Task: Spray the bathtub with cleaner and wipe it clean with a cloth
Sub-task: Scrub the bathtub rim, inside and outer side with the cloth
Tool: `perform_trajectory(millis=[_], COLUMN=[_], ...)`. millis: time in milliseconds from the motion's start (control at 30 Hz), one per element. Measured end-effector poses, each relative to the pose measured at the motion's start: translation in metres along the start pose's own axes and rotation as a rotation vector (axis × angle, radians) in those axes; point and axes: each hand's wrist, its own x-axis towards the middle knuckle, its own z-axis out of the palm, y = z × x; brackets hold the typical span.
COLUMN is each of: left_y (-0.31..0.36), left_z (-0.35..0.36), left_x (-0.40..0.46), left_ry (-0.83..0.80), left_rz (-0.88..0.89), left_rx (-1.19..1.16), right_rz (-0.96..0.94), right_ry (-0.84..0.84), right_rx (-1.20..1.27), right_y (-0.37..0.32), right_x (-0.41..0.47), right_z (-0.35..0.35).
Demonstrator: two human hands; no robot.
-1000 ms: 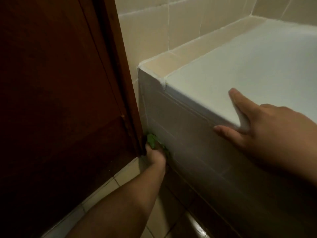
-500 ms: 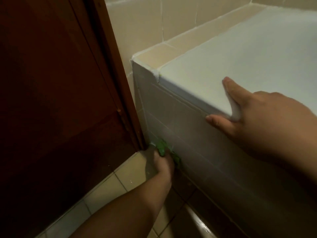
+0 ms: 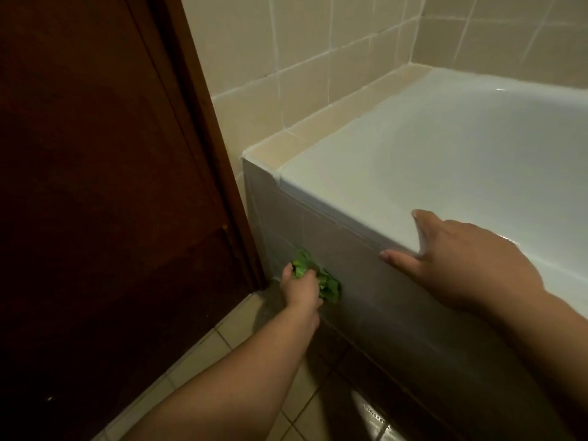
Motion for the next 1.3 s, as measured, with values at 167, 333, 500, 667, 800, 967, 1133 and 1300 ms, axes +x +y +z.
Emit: perform_trajectory(millis=[167,333,500,667,800,967,1133,1300], left_y=[-0.017,-0.043,-0.068,-0.145,-0.122,-0.144,-0.124,-0.057], left_z=[-0.003,0.002,0.000,-0.008,-0.007,-0.011,-0.002,0.006], left_x=[0.006,-0.004,0.023,0.021,0.018,0.037,-0.006,-0.021], left_ry=[0.016,-0.012,0.090,-0.078,-0.036,-0.068,0.011,0.072], left_rz=[0.007,-0.076,0.133,-0.167,-0.082,0.010,0.112,0.127], left_rx=[0.107,0.050,0.097,0.157,-0.032,0.236,0.090,0.030], right_rz=[0.074,0.057,0.029,0.003,0.000,-0.012,0.001,-0.001], right_ry=[-0.009,0.037,0.037,0.042,0.064,0.095,0.084,0.072], right_rx=[0.005,-0.012,-0.015,-0.051,-0.057,-0.079,-0.080,-0.014], right_y=[0.019,0.019,0.016,0.011,0.008,0.002,0.002,0.000], right_x=[-0.024,-0.033,-0.028,-0.020,-0.014,-0.009,-0.009,-0.011], right_z=[-0.003,-0.003,-0.001,0.002,0.005,0.007,0.005,0.001])
